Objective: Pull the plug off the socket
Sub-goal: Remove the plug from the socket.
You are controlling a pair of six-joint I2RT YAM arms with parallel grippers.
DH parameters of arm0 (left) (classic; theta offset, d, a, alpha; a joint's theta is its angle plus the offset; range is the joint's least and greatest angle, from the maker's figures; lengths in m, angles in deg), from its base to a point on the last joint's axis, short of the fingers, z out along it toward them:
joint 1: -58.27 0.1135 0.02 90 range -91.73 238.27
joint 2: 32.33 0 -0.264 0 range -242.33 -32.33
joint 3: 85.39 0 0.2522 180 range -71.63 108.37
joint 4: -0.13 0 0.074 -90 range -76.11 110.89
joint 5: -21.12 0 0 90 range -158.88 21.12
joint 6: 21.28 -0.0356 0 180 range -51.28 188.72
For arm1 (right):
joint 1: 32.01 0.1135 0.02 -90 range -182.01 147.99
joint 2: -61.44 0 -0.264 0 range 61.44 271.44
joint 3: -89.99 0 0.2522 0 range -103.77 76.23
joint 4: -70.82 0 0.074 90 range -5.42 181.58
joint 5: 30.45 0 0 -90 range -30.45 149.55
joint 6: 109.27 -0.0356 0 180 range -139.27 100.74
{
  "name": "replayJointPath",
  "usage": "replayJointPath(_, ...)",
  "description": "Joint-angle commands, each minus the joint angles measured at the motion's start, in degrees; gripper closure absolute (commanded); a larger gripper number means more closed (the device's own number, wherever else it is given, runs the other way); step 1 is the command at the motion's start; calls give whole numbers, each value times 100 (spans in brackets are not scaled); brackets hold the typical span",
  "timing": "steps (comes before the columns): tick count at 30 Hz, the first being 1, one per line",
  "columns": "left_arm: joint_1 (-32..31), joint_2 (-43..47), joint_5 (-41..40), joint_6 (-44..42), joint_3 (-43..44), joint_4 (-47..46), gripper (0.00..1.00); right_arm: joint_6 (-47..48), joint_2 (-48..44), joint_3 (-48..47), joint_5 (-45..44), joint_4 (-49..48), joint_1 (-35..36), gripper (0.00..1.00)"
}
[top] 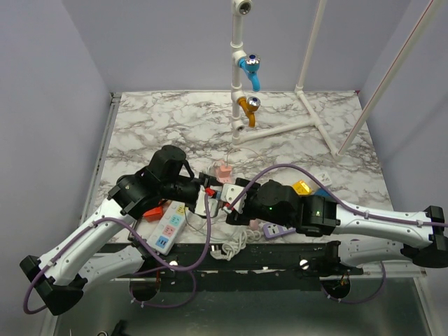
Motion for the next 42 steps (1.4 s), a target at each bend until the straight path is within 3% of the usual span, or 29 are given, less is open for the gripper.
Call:
replayJointPath(1, -25, 93, -102, -57, -72, -123, 52, 118, 33, -221, -124, -143, 94, 61)
replayJointPath(5, -24, 107, -103, -162, -90, -69, 57, 119, 0, -195, -161, -101, 97, 62)
replayJointPath(10, -24, 142, -152, -370, -121, 73, 73, 142, -140, -93, -245, -22, 104, 63)
replayJointPath(12, -24, 183, -164, -406, -147, 121, 74, 179, -226, -15, -327, 10, 105, 63)
replayJointPath(13, -26, 200, -160, -408, -152, 141, 69, 192, -251, 3, -361, 29, 101, 63)
replayJointPath(14, -24, 210, -159, -387, -154, 159, 55, 187, -288, 11, -382, 56, 105, 63)
replayJointPath(15, -24, 214, -170, -352, -152, 160, 33, 185, -298, 14, -408, 67, 105, 63)
replayJointPath(20, -24, 262, -212, -389, -151, 217, 14, 160, -321, -21, -420, 95, 99, 64)
replayJointPath(23, -24, 254, -193, -469, -117, 257, 15, 160, -278, -59, -402, 131, 102, 64)
replayJointPath(31, -26, 175, -21, -472, 0, 225, 32, 178, -95, -132, -331, 13, 100, 65)
replayJointPath(36, -33, 158, 59, -441, 32, 235, 62, 179, -20, -75, -344, -274, 102, 66)
replayJointPath(41, -37, 164, 14, -433, 57, 248, 98, 69, -202, 128, -396, -655, 101, 68)
replayJointPath(42, -33, 174, -13, -451, 64, 267, 100, 63, -255, 184, -404, -709, 97, 68)
